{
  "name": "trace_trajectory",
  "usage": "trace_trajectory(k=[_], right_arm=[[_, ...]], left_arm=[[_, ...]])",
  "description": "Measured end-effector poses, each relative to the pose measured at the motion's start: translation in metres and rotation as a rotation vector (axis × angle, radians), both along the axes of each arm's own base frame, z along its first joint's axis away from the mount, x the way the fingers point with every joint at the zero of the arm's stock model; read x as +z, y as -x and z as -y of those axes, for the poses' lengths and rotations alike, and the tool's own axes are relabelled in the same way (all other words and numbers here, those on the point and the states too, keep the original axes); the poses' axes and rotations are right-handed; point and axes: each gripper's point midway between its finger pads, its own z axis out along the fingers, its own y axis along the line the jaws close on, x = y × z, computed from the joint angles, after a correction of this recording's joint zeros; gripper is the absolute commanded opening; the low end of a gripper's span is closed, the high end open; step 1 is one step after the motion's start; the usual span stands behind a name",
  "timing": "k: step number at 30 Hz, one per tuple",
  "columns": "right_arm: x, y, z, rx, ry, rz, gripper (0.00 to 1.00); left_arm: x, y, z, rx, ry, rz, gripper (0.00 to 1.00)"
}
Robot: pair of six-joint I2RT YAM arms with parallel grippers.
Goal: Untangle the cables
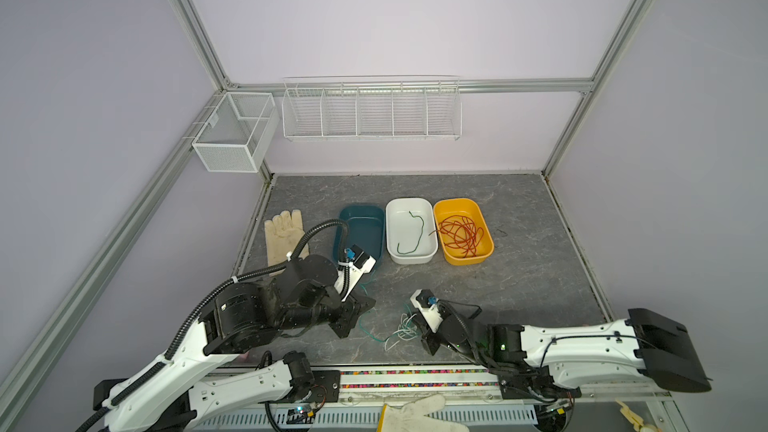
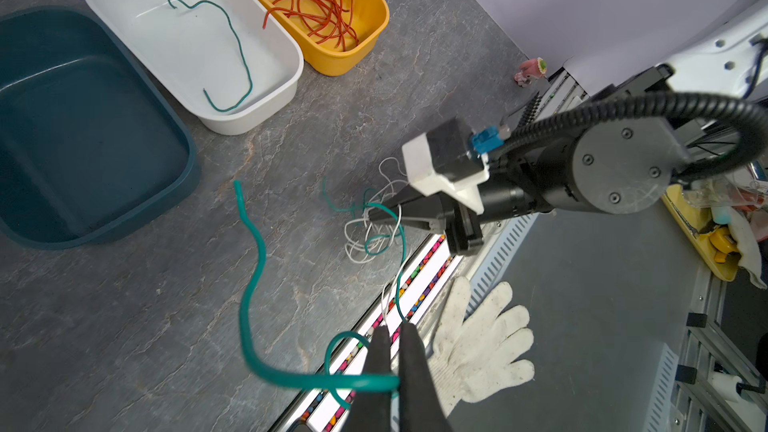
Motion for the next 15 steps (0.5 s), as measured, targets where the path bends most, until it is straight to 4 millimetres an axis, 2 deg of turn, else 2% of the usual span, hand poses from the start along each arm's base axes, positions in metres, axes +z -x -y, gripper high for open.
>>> trace_trajectory(k=[4,9,15], right_arm=[[0.015,-0.026,0.033,-0.143,-0.060,-0.020,0.06],[0.027,-0.053,0.084,-0.323,-0.124,-0.066,0.06],[0.026,-0.074,0.143,-0.520,-0.134,-0.144,0.06]], left_arm=[[-0.013,0.007,-0.014,0.001,-0.057,-0.028,0.00],[-0.030,0.015,-0.029,-0.003,-0.131,-0.067,0.00],[-0.042,0.025,-0.039,-0.028,-0.182,-0.110,0.00]])
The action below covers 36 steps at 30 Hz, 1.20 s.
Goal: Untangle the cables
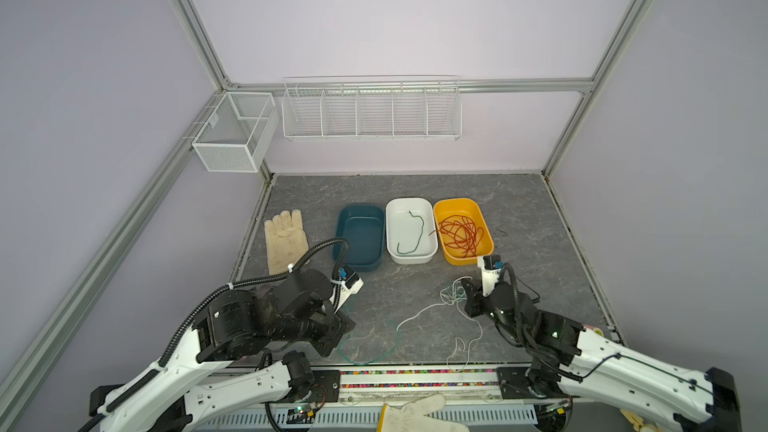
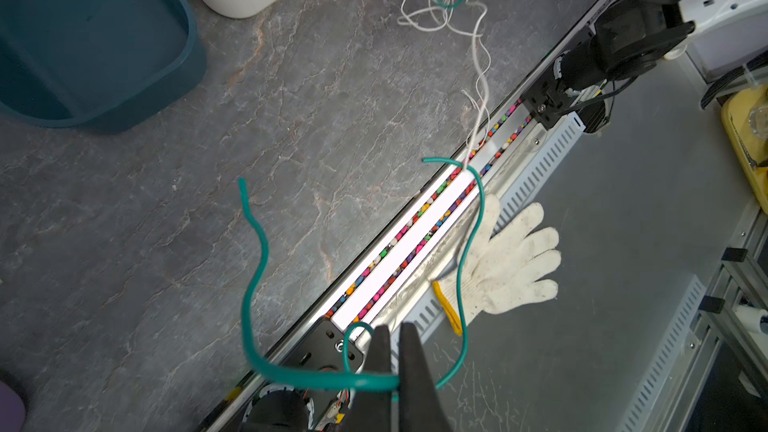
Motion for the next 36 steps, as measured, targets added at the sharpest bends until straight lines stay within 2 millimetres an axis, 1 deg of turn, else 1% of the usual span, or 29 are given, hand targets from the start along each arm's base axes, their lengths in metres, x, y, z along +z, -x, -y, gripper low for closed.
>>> trace_trajectory(k=[5,8,10,13,15,18,21,25,28,31,34,36], right_arm=[[-0.013,-0.002,0.035,-0.097,0.026,-0.086,0.06],[-0.012,-0.002,0.053,-0.143,0.016,-0.099,0.06],[-0.007,0.000,0.054,-0.133,-0.012,-0.093,0.06],[-0.002,0.005,0.047,-0.080,-0.038,-0.098,0.06],[-0.002,0.007,0.041,-0.046,-0.039,-0.112,0.06],[-0.001,0.010,0.035,-0.004,-0.028,-0.130,0.06],[0.005,0.013,0.030,0.032,-0.030,-0.132,0.06],[0.015,0.016,0.027,0.065,-0.038,-0.112,0.06],[0.021,0.018,0.028,0.080,-0.042,-0.092,0.06],[0.024,0.021,0.029,0.093,-0.039,-0.083,0.06],[0.027,0.024,0.029,0.110,-0.029,-0.083,0.06],[0.032,0.027,0.030,0.118,-0.025,-0.076,0.06]], left_arm=[[-0.001,0.004,-0.005,-0.015,-0.009,-0.005,0.00],[-0.002,0.003,-0.007,-0.010,-0.018,-0.002,0.00],[-0.002,0.001,-0.007,-0.002,-0.021,0.008,0.00],[-0.003,-0.003,-0.004,0.000,-0.030,0.021,0.00],[-0.004,-0.008,0.001,0.000,-0.044,0.032,0.00],[-0.007,-0.020,0.017,-0.010,-0.074,0.045,0.00],[-0.007,-0.040,0.036,0.004,-0.083,0.063,0.00],[-0.003,-0.074,0.053,0.054,-0.060,0.086,0.00],[0.007,-0.095,0.069,0.067,-0.021,0.115,0.00],[0.017,-0.117,0.089,0.069,0.019,0.151,0.00],[0.017,-0.145,0.106,0.075,0.032,0.172,0.00],[0.013,-0.169,0.113,0.091,0.021,0.181,0.00]])
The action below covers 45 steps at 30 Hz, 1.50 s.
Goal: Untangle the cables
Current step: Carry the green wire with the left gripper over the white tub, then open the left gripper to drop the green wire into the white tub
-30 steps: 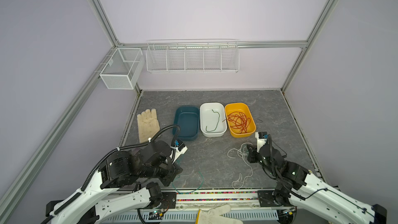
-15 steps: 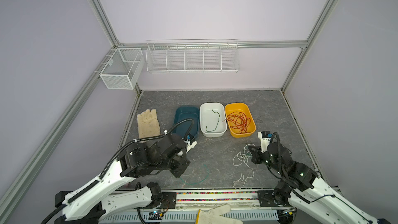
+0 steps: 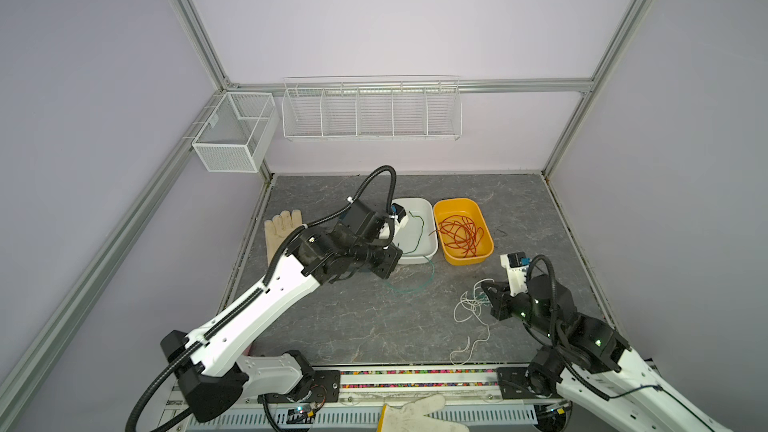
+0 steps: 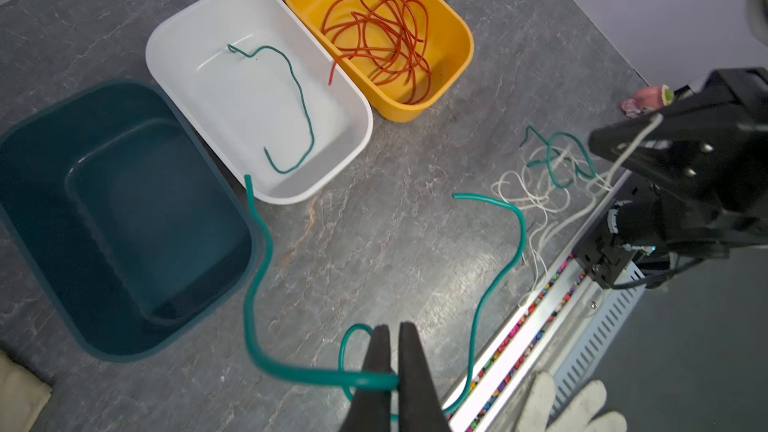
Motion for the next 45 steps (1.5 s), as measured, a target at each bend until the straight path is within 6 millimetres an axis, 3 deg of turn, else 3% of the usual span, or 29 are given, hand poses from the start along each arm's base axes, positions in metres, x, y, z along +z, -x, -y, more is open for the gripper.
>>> trace_trajectory(k=[7,12,18,26,34,41,45], right_arm=[[0.032,0.006,0.006,0.016,-0.011,0.057,0.06],[0.048,0.011,0.012,0.021,-0.002,0.076,0.06],[0.057,0.017,0.020,0.021,0.011,0.094,0.06],[0.055,0.020,0.022,0.031,0.022,0.097,0.06],[0.056,0.021,0.022,0.036,0.018,0.099,0.06],[0.055,0.021,0.021,0.036,0.019,0.098,0.06],[0.054,0.021,0.021,0.039,0.019,0.095,0.06]], left_arm=[[-0.025,-0.075,0.025,0.039,-0.063,0.012,0.00],[-0.051,-0.104,0.043,0.019,-0.128,0.028,0.00],[-0.084,-0.132,0.051,0.020,-0.192,0.001,0.00],[-0.118,-0.151,0.046,0.036,-0.251,-0.043,0.00],[-0.124,-0.161,0.035,0.046,-0.259,-0.054,0.00],[-0.144,-0.165,0.044,0.024,-0.260,-0.099,0.00],[-0.146,-0.165,0.048,0.013,-0.249,-0.113,0.08]])
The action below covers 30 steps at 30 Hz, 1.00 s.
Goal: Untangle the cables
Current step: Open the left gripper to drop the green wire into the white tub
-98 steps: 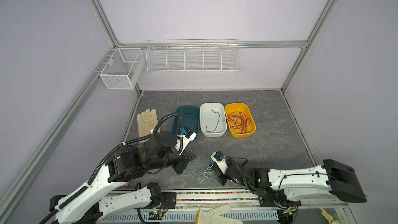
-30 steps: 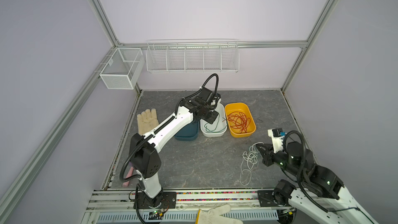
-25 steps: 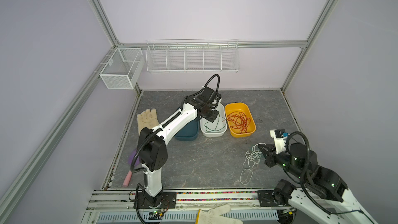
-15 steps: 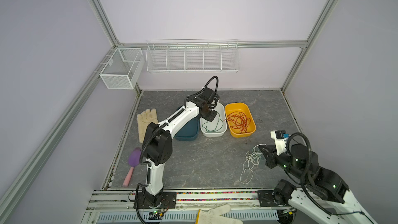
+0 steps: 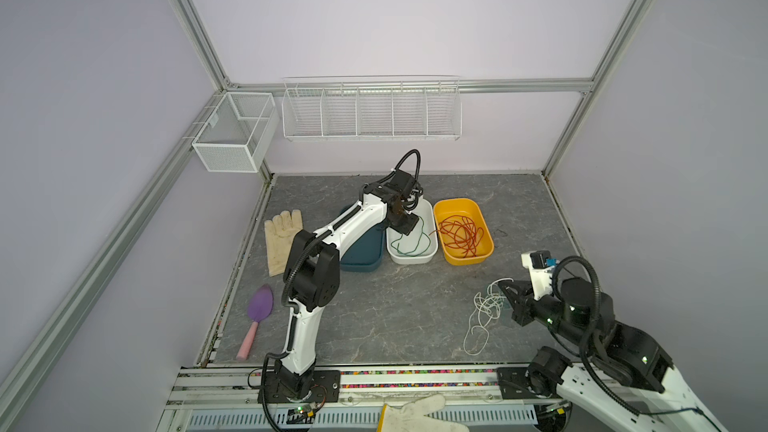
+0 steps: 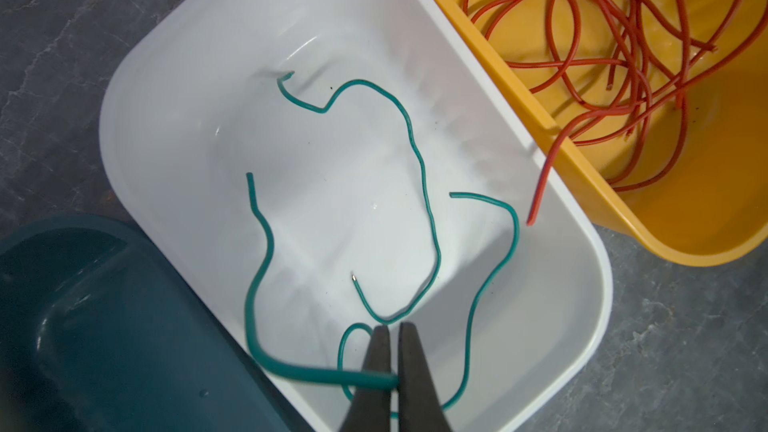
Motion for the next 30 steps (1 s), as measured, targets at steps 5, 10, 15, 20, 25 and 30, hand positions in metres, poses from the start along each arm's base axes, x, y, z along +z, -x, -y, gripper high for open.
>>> trace_trajectory(k=[5,10,15,20,25,30], right_arm=[[-0.002,0.000,-0.001,0.003,0.004,-0.007,0.06],[-0.002,0.000,-0.001,0.003,0.004,-0.007,0.06],[-0.003,-0.001,-0.001,0.003,0.005,-0.007,0.06],[-0.005,-0.002,-0.003,0.003,0.012,-0.017,0.06],[-0.010,-0.003,-0.009,0.016,0.017,-0.054,0.06],[-0.011,-0.006,-0.018,0.026,0.016,-0.095,0.06]], left_arm=[[0.007,0.000,0.004,-0.010,0.020,0.002,0.27],[0.007,0.001,0.004,-0.011,0.021,-0.003,0.46],[0.021,0.004,0.001,0.004,0.042,0.010,0.64],[0.070,0.032,-0.007,0.015,0.166,0.054,0.76],[0.115,0.083,-0.009,-0.026,0.330,0.110,0.78],[0.107,0.158,0.013,-0.128,0.433,0.068,0.79]])
